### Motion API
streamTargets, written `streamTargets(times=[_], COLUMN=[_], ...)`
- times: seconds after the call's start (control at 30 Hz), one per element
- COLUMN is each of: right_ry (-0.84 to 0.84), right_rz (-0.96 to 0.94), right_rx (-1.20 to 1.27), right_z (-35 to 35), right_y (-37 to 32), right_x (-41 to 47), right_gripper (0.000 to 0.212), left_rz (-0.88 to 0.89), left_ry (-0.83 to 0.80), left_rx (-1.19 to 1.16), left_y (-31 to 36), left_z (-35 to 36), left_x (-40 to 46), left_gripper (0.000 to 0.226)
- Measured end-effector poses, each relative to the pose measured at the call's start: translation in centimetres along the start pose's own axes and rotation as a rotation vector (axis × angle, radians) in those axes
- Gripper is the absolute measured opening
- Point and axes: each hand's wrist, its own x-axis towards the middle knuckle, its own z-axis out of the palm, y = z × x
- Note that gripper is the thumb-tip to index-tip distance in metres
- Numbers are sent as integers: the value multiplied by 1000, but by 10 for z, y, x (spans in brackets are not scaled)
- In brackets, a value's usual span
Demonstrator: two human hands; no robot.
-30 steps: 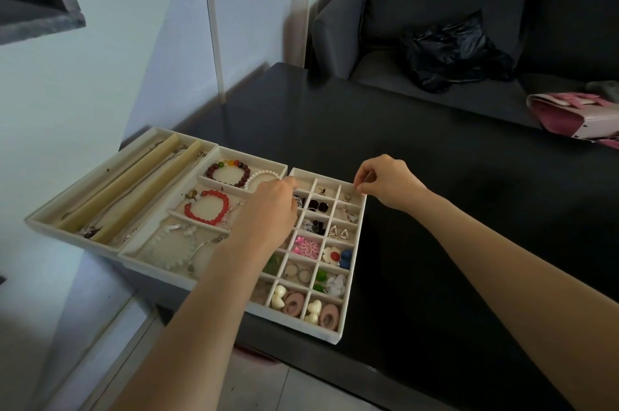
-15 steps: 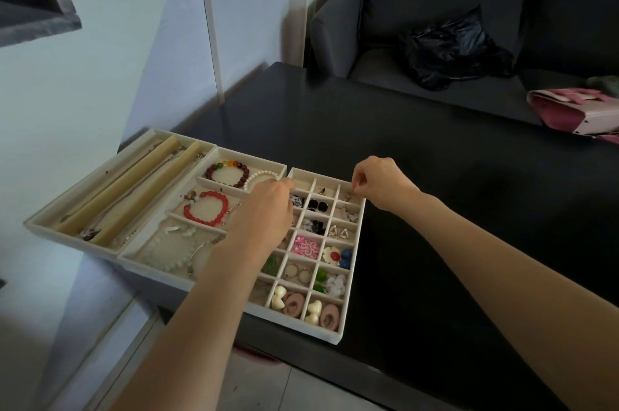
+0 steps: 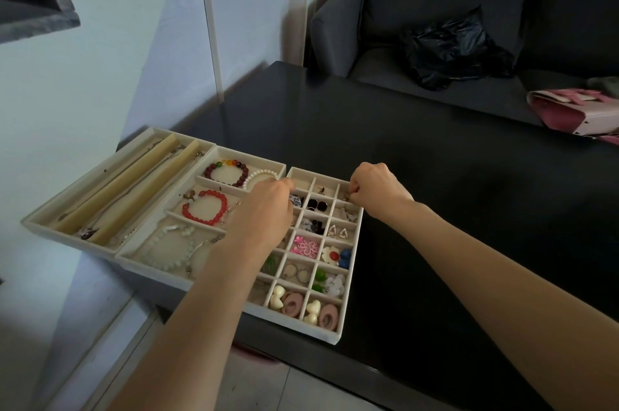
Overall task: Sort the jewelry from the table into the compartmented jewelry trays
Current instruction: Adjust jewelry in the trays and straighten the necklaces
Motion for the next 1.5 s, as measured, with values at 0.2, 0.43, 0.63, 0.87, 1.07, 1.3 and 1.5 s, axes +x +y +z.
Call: streamTargets(times=[0.2,0.43,0.63,0.87,1.07,1.3,1.5], right_ry=[-37,-40,-109,-122,-87,-99,-138], right_rz=[55,17,5,-28,-199,-211,-183], right_rx=[272,200,-18,-191,-367,-203,-110], right_z=[-17,-20,-12,-12,-9,-9,-12], right_y=[14,21,11,3,12,12,9], right_x=[-3,-11,-11,-17,-14,-14,-16], right_gripper=[21,24,26,26,30,33,32], left_rz=[0,-9,-3,-5,3,8,0], left_ry=[-4,-1,-2,2,9,-2,-16], left_rx=[-1,-6,-1,-10,-24,-9,-17], left_y=[-1,-1,-1,-1,-1,2,3], left_z=[-1,-2,-2,-2,-3,-2,-2], left_x=[-1,-1,-1,-1,-2,0,0], left_gripper=[30,30,28,28,27,25,26])
